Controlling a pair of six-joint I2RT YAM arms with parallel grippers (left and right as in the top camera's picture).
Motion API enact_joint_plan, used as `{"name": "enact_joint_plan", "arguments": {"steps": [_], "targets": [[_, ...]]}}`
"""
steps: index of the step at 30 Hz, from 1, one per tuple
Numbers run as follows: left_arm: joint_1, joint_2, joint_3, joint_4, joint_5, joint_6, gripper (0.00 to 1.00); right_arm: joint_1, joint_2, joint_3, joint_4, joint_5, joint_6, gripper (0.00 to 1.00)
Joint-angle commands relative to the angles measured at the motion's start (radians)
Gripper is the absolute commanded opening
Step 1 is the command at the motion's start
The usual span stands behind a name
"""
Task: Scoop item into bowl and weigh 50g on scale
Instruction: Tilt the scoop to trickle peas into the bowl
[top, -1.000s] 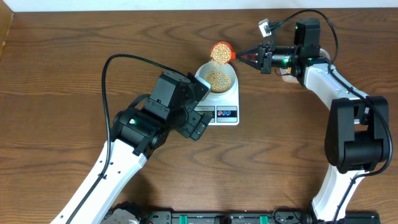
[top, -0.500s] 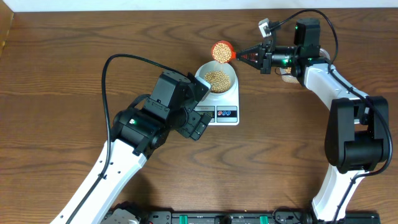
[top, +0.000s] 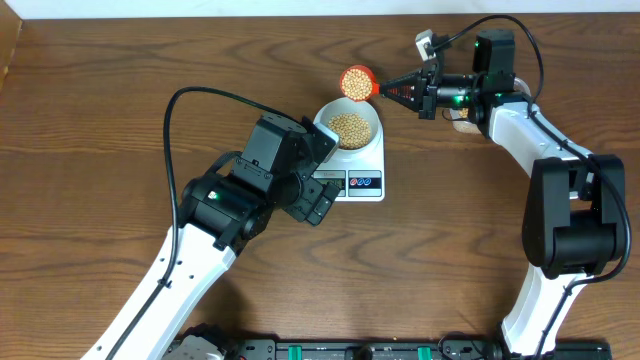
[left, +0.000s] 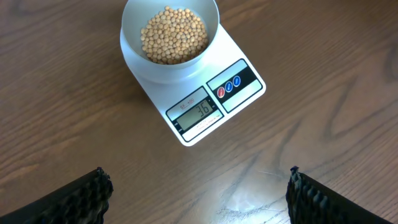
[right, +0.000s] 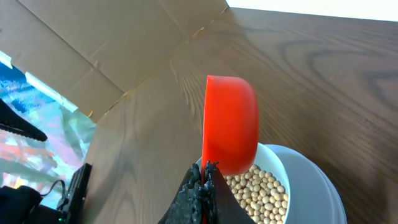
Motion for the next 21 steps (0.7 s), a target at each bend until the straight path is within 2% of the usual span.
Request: {"name": "enact_joint_plan", "arguments": {"steps": [1, 21], "targets": [[0.002, 0.006, 0.007, 0.000, 0.012, 0.017, 0.92, 0.003, 0.009, -0.001, -0.002, -0.010, -0.029, 0.01], [0.002, 0.006, 0.007, 0.000, 0.012, 0.017, 0.92, 0.003, 0.009, -0.001, -0.003, -0.011, -0.068, 0.01]]}}
